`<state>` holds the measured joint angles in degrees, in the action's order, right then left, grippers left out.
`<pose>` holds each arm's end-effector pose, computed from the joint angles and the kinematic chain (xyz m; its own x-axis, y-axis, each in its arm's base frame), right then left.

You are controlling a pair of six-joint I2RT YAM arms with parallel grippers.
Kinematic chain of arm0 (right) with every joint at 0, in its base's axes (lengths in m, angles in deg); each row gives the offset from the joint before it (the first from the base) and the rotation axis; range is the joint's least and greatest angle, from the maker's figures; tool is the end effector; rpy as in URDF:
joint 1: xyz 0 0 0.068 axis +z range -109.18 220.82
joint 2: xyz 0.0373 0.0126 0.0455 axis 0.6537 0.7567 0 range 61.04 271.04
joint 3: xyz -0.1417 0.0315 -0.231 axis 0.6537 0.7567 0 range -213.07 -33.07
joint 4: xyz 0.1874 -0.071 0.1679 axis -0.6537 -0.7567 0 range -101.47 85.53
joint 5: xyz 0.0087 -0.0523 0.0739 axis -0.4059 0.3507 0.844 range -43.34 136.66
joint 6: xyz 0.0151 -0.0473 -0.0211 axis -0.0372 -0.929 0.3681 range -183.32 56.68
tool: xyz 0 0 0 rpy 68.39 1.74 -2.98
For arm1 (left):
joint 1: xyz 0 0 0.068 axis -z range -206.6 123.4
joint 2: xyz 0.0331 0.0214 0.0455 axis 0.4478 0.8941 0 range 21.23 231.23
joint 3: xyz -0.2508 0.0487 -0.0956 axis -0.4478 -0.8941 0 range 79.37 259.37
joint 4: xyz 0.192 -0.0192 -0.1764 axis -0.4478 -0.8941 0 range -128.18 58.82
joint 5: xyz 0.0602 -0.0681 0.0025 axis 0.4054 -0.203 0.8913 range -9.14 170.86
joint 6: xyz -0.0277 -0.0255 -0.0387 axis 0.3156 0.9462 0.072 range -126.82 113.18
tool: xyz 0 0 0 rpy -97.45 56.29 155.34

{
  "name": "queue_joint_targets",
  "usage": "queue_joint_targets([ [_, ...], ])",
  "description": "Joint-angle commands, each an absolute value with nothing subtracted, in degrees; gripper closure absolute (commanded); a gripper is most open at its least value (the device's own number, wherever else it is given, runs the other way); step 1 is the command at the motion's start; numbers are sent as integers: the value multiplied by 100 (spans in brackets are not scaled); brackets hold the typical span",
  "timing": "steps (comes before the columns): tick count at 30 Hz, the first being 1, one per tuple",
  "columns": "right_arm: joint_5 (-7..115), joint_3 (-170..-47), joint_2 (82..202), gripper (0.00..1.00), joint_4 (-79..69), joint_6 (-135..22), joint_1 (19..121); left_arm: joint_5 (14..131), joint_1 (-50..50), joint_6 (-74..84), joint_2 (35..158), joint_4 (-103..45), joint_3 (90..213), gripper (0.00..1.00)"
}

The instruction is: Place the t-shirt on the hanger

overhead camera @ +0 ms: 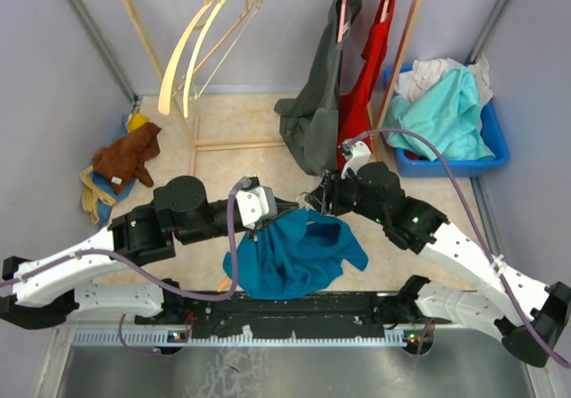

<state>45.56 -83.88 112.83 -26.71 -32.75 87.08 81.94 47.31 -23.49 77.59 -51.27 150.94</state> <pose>0.1412 0.1465 0.3335 -0.5959 0.1128 -0.7951 -0.4727 0.7511 0.4608 0.0571 -0.1955 0.4460 0.2515 0.1630 -0.9540 0.9221 0.2591 0.2873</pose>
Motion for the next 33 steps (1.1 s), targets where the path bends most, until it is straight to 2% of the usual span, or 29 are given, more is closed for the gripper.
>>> queue_joint_targets([
  [1, 4448, -8709, 11328, 53, -2143, -3404, 8912, 8183, 4775, -2433, 7741, -4902, 15372, 100],
  [9, 4167, -8767, 11500, 56, -2028, -3500, 9292, 8166, 4778, -2444, 7777, -4911, 15421, 100],
  [11, 4049, -8788, 11553, 63, -2032, -3532, 9356, 8165, 4776, -2449, 7771, -4919, 15426, 100],
  [13, 3916, -8800, 11584, 80, -2050, -3559, 9392, 8174, 4781, -2445, 7762, -4927, 15432, 100],
  [15, 3773, -8829, 11563, 93, -2124, -3594, 9401, 8195, 4776, -2440, 7746, -4957, 15434, 100],
  [17, 3620, -8888, 11467, 100, -2250, -3647, 9403, 8243, 4780, -2429, 7704, -4987, 15426, 100],
  [25, 2994, -9649, 11104, 100, -3289, -4111, 9406, 8873, 4780, -2387, 7452, -5148, 15448, 100],
  [33, 3039, -10953, 10867, 100, -4191, -4460, 9402, 9851, 4780, -2470, 7233, -5214, 15713, 100],
])
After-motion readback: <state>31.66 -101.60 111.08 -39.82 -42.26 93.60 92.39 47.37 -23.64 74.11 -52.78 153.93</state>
